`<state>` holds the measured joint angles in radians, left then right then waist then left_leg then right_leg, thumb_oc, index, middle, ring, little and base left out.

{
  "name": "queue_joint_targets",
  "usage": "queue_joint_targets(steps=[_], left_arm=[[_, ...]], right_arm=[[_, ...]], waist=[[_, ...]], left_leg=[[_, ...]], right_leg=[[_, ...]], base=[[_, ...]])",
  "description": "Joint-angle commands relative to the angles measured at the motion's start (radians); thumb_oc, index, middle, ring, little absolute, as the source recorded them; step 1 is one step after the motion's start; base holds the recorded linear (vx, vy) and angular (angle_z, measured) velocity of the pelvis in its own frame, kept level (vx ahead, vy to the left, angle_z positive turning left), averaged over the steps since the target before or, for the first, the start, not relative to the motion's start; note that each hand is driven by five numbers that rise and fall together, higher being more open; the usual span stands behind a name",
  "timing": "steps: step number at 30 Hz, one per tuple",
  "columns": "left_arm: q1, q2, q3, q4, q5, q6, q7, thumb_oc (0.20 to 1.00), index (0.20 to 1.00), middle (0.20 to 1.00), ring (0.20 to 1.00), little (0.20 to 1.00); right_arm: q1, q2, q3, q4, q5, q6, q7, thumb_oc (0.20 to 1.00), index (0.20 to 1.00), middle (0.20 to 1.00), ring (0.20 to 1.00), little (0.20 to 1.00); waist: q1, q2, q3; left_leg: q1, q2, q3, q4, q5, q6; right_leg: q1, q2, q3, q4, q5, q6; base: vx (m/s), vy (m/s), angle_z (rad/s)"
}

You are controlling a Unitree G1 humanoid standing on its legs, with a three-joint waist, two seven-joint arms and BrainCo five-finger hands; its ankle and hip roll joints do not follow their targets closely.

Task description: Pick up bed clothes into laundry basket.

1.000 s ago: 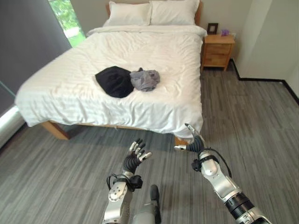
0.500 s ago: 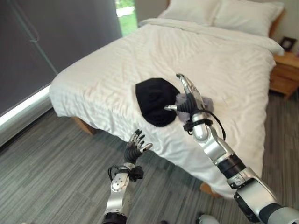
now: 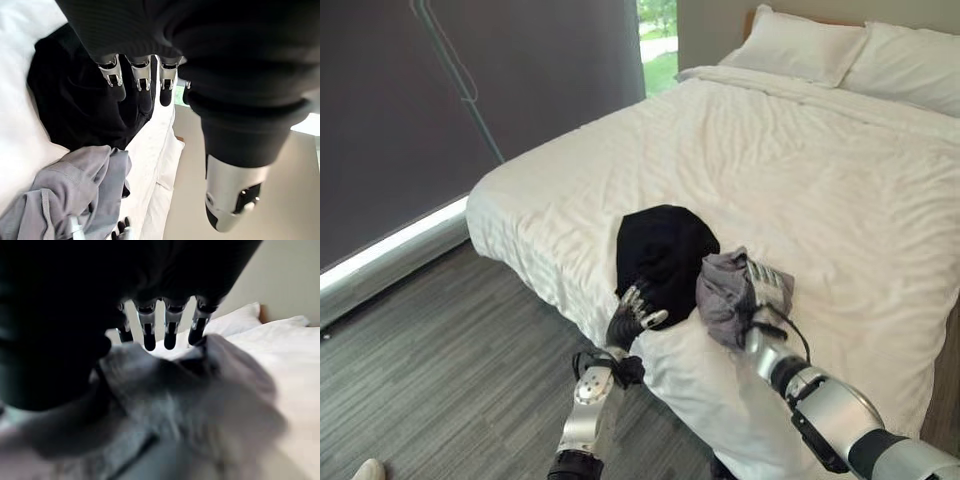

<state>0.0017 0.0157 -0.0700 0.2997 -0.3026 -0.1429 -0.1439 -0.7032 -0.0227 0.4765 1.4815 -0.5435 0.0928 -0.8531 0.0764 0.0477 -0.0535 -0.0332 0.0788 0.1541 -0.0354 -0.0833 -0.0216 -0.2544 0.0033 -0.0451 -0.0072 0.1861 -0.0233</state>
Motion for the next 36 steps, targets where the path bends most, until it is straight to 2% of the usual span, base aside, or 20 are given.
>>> queue_joint_targets(steps=[1,6,7,11,15,17,18,21,22,24,26,29,31,34,36], left_arm=[[-0.028,0.011,-0.011,-0.070,-0.012,-0.035,-0.038,1.000,1.000,1.000,1.000,1.000],[-0.032,0.007,-0.047,-0.088,-0.043,-0.051,-0.044,1.000,1.000,1.000,1.000,1.000],[-0.032,0.012,-0.060,-0.111,-0.052,-0.063,-0.043,1.000,1.000,1.000,1.000,1.000],[-0.071,0.048,-0.072,-0.159,-0.053,-0.084,-0.017,1.000,1.000,1.000,1.000,1.000],[-0.165,0.165,-0.038,-0.202,-0.006,-0.099,0.032,1.000,1.000,1.000,1.000,1.000],[-0.222,0.259,-0.037,-0.149,0.105,-0.105,0.088,1.000,1.000,1.000,1.000,1.000],[-0.267,0.285,-0.058,-0.022,0.193,-0.104,0.141,1.000,1.000,1.000,1.000,1.000],[-0.332,0.406,-0.041,0.135,0.283,-0.097,0.179,1.000,1.000,1.000,1.000,1.000],[-0.462,0.461,-0.026,0.265,0.258,-0.043,0.162,1.000,1.000,1.000,1.000,1.000],[-0.541,0.501,-0.044,0.451,0.354,0.020,0.224,1.000,1.000,1.000,1.000,1.000],[-0.519,0.538,-0.046,0.605,0.417,0.035,0.312,1.000,1.000,1.000,1.000,1.000],[-0.504,0.619,-0.094,0.876,0.482,-0.014,0.451,1.000,1.000,1.000,1.000,1.000],[-0.481,0.660,-0.123,0.986,0.492,-0.058,0.512,1.000,1.000,1.000,1.000,1.000],[-0.454,0.697,-0.115,1.065,0.474,-0.115,0.582,1.000,1.000,1.000,1.000,1.000],[-0.458,0.713,-0.122,1.079,0.479,-0.132,0.621,1.000,1.000,1.000,1.000,1.000]], right_arm=[[-0.133,0.009,0.014,0.056,0.010,0.015,-0.043,1.000,1.000,1.000,1.000,1.000],[-0.068,-0.010,0.024,0.073,0.025,0.024,0.063,1.000,1.000,1.000,1.000,1.000],[-0.050,-0.005,0.023,0.077,0.041,0.031,0.120,0.200,0.200,0.200,0.200,0.200],[-0.043,-0.013,0.016,0.056,0.057,0.029,0.183,0.200,0.200,0.200,0.200,0.200],[-0.091,-0.045,0.006,0.002,0.089,-0.005,0.259,0.200,0.200,0.200,0.200,0.200],[-0.154,-0.075,0.009,-0.078,0.113,-0.032,0.319,0.200,0.200,0.200,0.200,0.200],[-0.193,-0.095,0.010,-0.137,0.130,-0.041,0.348,0.200,0.200,0.200,0.200,0.200],[-0.223,-0.268,0.008,-0.386,0.149,-0.077,0.426,0.200,0.200,0.200,0.200,0.200],[-0.242,-0.340,0.005,-0.527,0.161,-0.063,0.493,0.200,0.200,0.200,0.200,0.200],[-0.209,-0.448,-0.073,-0.866,0.206,-0.030,0.578,0.200,0.200,0.200,0.200,0.200],[-0.134,-0.557,-0.169,-1.194,0.233,0.038,0.635,0.200,0.200,0.200,0.200,0.200],[0.014,-0.682,-0.348,-1.525,0.316,0.084,0.686,0.200,0.200,0.200,0.200,0.200],[0.096,-0.767,-0.469,-1.659,0.397,0.095,0.714,0.200,0.200,0.200,0.200,0.200],[0.232,-0.900,-0.616,-1.755,0.453,0.088,0.726,0.200,0.200,0.200,0.200,0.200],[0.328,-0.932,-0.706,-1.767,0.485,0.091,0.733,0.200,0.200,0.200,0.200,0.200]], waist=[[0.010,-0.030,-0.013],[0.020,0.015,-0.002],[0.024,0.031,0.000],[0.023,0.049,0.001],[0.018,0.055,0.001],[0.008,0.048,0.006],[-0.004,0.041,0.008],[-0.039,0.014,0.018],[-0.060,0.012,0.011],[-0.127,-0.005,0.007],[-0.174,-0.020,-0.010],[-0.242,-0.034,-0.042],[-0.280,-0.040,-0.058],[-0.327,-0.042,-0.077],[-0.345,-0.045,-0.094]], left_leg=[[0.032,-0.051,-0.026,-0.052,0.102,-0.044],[0.013,-0.057,-0.032,-0.052,0.106,-0.040],[0.005,-0.059,-0.033,-0.052,0.108,-0.040],[-0.006,-0.057,-0.032,-0.052,0.112,-0.041],[-0.009,-0.049,-0.029,-0.052,0.114,-0.044],[-0.005,-0.042,-0.025,-0.052,0.112,-0.049],[0.003,-0.037,-0.019,-0.052,0.105,-0.051],[-0.002,-0.027,0.005,-0.052,0.105,-0.059],[0.006,-0.020,0.023,-0.052,0.095,-0.066],[0.010,-0.005,0.076,-0.052,0.081,-0.073],[0.007,0.009,0.122,-0.052,0.075,-0.080],[0.001,0.019,0.166,-0.052,0.061,-0.087],[-0.008,0.025,0.184,-0.052,0.054,-0.089],[-0.024,0.035,0.210,-0.052,0.044,-0.090],[-0.041,0.039,0.222,-0.052,0.042,-0.092]], right_leg=[[0.121,-0.111,0.018,-0.080,-0.045,0.104],[0.101,-0.116,0.025,-0.080,-0.052,0.099],[0.090,-0.119,0.024,-0.080,-0.052,0.098],[0.080,-0.121,0.020,-0.080,-0.050,0.099],[0.087,-0.117,0.012,-0.080,-0.051,0.096],[0.091,-0.113,0.011,-0.080,-0.050,0.093],[0.099,-0.109,0.011,-0.080,-0.055,0.093],[0.088,-0.104,0.022,-0.080,-0.045,0.093],[0.092,-0.098,0.029,-0.080,-0.052,0.094],[0.072,-0.083,0.071,-0.080,-0.046,0.093],[0.037,-0.069,0.116,-0.080,-0.033,0.091],[-0.003,-0.055,0.164,-0.080,-0.018,0.090],[-0.027,-0.048,0.188,-0.080,-0.011,0.087],[-0.067,-0.035,0.218,-0.080,-0.006,0.086],[-0.096,-0.028,0.235,-0.080,0.003,0.084]], base=[[0.00,0.000,0.00],[0.02,-0.013,0.09],[0.00,-0.013,-0.03],[0.00,0.000,0.00],[0.01,-0.027,0.10],[0.01,-0.028,0.12],[-0.02,-0.038,0.04],[0.02,-0.029,0.03],[0.05,0.001,-0.12],[0.07,0.016,-0.39],[0.04,0.006,-0.71],[0.05,-0.003,-0.72],[0.03,-0.007,-0.66],[0.02,-0.015,-0.38],[0.00,-0.030,-0.22]])
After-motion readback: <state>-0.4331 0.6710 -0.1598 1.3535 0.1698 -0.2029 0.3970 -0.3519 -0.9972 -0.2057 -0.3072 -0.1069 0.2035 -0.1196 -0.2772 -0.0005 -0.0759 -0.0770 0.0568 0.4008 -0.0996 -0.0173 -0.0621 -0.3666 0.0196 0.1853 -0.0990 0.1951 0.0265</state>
